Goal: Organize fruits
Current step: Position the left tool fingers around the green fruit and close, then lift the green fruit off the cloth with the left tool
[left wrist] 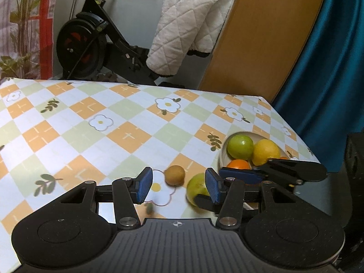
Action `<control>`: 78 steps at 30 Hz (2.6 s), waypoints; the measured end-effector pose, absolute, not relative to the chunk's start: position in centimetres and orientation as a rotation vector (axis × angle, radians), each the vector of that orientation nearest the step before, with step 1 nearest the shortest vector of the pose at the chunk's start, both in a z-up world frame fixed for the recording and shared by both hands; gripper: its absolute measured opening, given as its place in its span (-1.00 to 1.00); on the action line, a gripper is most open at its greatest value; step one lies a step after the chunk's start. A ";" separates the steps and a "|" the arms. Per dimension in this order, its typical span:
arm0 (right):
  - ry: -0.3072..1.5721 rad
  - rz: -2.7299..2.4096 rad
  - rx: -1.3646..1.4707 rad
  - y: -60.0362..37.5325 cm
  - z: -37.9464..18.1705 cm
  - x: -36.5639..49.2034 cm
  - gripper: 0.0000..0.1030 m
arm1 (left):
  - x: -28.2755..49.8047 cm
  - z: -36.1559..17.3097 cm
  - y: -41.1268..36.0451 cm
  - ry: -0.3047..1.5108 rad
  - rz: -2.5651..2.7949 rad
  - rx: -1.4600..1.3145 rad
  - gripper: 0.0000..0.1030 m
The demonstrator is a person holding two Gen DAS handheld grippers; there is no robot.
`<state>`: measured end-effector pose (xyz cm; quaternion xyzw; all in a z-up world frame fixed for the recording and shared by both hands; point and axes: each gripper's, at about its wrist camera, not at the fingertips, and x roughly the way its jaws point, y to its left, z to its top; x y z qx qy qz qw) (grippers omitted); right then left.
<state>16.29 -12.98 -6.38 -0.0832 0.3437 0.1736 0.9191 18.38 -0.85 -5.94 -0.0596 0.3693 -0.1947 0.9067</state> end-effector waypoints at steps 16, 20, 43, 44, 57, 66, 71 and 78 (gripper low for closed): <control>0.756 0.348 -0.109 -13.0 -8.0 17.3 -0.10 | 19.4 -8.7 -2.3 0.838 -0.450 -0.165 0.04; 0.754 0.346 -0.109 -13.0 -8.0 17.2 -0.10 | 19.7 -9.1 -2.4 0.844 -0.465 -0.190 0.05; 0.741 0.371 -0.067 -12.8 -7.7 15.0 -0.13 | 17.4 -9.6 -2.1 0.842 -0.479 -0.236 -0.05; 0.739 0.370 -0.058 -12.9 -7.6 14.8 -0.13 | 17.2 -9.5 -2.2 0.838 -0.479 -0.233 -0.05; 0.742 0.371 0.000 -13.5 -7.6 12.8 -0.14 | 15.6 -9.3 -2.1 0.841 -0.481 -0.222 -0.12; 0.766 0.367 0.019 -13.7 -8.0 13.1 -0.14 | 15.8 -9.7 -2.1 0.871 -0.501 -0.238 -0.06; 0.776 0.368 0.037 -13.9 -8.1 13.1 -0.14 | 15.7 -9.8 -2.3 0.875 -0.506 -0.235 -0.09; 0.756 0.373 0.066 -14.4 -7.8 12.1 -0.15 | 15.0 -9.0 -2.7 0.858 -0.512 -0.214 -0.11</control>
